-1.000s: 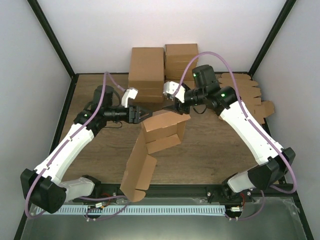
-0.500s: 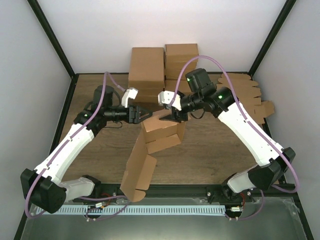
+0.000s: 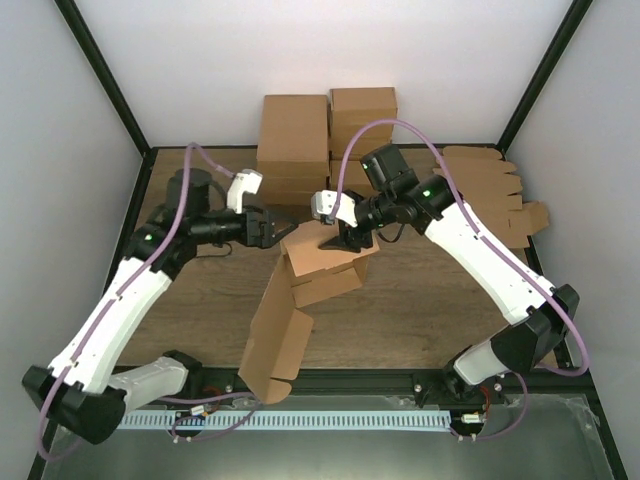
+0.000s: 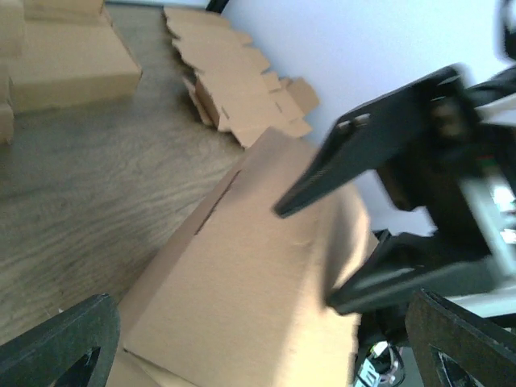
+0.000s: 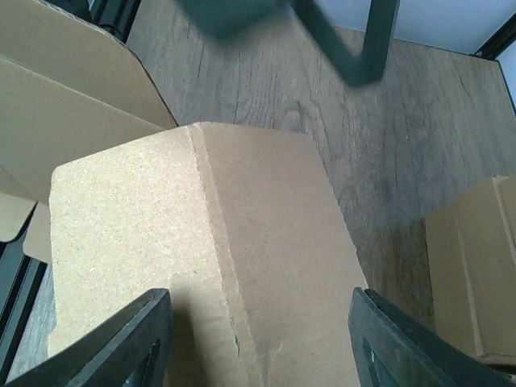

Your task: Fold the paper box

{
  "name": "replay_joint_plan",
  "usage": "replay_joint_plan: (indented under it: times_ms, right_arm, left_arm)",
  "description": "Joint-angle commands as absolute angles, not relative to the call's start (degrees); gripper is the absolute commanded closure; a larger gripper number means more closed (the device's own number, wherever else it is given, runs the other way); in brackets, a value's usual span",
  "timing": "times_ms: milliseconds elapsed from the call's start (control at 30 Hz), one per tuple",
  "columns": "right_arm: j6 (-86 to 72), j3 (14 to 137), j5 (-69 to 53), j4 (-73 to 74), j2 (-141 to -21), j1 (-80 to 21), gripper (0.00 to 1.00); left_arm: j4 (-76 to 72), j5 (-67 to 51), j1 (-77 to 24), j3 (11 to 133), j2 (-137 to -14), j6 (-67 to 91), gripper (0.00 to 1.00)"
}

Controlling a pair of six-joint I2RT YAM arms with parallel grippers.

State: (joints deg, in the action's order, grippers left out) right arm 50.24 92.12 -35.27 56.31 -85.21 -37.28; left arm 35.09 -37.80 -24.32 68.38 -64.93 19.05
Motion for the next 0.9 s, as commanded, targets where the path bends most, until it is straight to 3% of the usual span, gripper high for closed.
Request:
replay_joint_plan:
  times_ms: [0, 167, 400, 867]
  right_arm:
    - [49.9, 90.9, -33.8, 54.7, -83.5, -37.5, 0.37]
    - [50.3, 87.6, -30.5, 51.6, -81.8, -39.0, 0.37]
    - [51.4, 83.8, -24.1, 47.5, -79.0, -43.1, 0.37]
    - [56.0, 72.1, -4.8, 35.4, -74.2, -49.5, 0.34]
  left_arm:
    - [40.0, -35.2, -24.5, 70.8, -60.1, 16.0, 0.0]
    - [38.9, -33.0, -24.5, 66.4, -58.6, 15.1, 0.05]
    - [34.5, -29.5, -24.4, 63.0, -60.4, 19.7, 0.24]
    - [22.4, -36.9, -24.3, 57.0, -64.3, 26.0, 0.32]
